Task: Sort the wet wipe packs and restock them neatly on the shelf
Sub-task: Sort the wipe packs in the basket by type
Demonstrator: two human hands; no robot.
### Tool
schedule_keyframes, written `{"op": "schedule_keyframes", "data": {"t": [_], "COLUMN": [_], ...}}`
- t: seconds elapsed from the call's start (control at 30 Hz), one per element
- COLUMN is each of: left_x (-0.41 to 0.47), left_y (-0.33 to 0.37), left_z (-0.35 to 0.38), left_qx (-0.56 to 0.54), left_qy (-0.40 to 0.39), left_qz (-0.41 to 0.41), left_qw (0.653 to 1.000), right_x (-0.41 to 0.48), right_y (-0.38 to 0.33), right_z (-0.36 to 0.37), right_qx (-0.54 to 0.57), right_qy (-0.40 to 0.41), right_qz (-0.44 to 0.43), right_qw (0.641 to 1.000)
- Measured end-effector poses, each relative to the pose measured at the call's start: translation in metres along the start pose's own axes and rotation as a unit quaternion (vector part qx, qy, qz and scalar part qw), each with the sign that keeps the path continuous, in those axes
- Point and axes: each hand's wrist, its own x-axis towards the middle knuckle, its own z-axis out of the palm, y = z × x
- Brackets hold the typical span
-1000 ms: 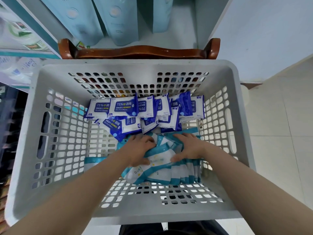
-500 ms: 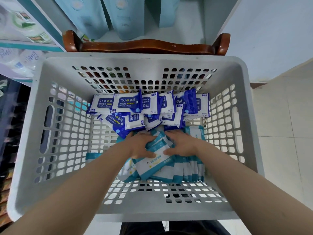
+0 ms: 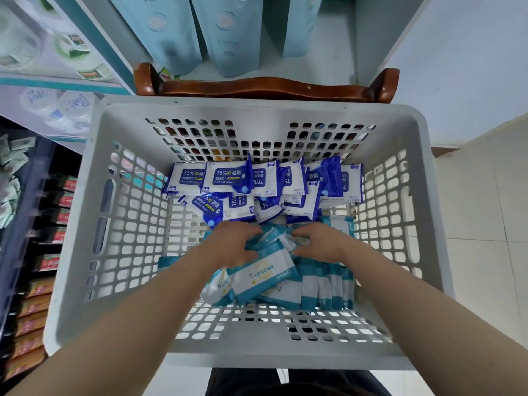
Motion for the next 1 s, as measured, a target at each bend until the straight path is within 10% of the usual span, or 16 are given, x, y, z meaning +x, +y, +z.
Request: {"op": "schedule_keyframes", "data": {"t": [0.4, 1.0], "left_x": [-0.005, 0.052], "left_y": [-0.006, -0.061], "left_z": [-0.061, -0.07], "left_qx": [-0.088, -0.171], "left_qy": [0.197, 0.177], "left_qz": [-0.127, -0.214], "left_qw": [0.968, 0.945], "right_x": [0.001, 0.086], "right_y": [-0.016, -0.059], "right_z": [-0.043, -0.05], "right_qx": [0.073, 0.212], "right_qy": [0.25, 0.265], "right_qz": [-0.018, -0.029], "right_qw": [0.965, 0.94]}}
